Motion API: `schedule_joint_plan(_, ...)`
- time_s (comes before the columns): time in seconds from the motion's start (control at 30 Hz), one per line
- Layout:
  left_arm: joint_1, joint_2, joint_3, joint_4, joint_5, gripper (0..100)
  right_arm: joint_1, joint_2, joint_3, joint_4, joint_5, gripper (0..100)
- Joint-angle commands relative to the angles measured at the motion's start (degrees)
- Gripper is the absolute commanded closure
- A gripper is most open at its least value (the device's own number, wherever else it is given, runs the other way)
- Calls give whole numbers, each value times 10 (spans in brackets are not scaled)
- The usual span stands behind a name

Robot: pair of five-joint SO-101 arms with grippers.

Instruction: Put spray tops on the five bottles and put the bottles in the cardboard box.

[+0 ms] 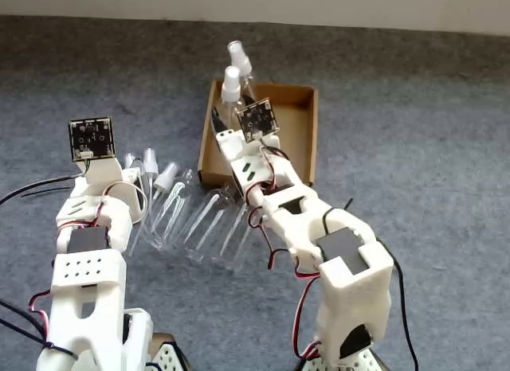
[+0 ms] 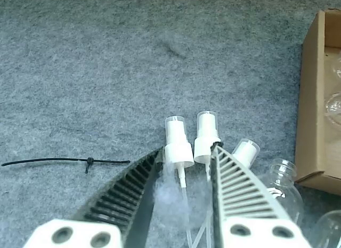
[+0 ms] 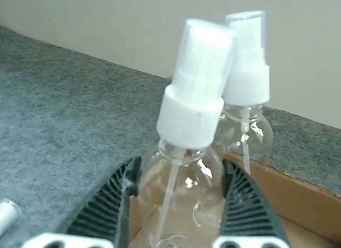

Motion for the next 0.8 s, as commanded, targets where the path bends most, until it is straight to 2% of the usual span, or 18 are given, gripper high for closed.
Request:
schedule_joint_plan(0.0, 7, -5, -3, -11, 4, 853, 18, -8, 10, 14, 9, 881)
schedule_joint_plan(0.27, 7, -5, -3, -11, 5, 853, 19, -8, 10, 14, 9, 880)
schedule_joint_plan(0.47, 7, -5, -3, -11, 5, 853, 18, -8, 10, 14, 9, 780)
schedule_joint_plan(0.77, 7, -5, -3, -11, 5, 853, 18, -9, 10, 14, 11, 771)
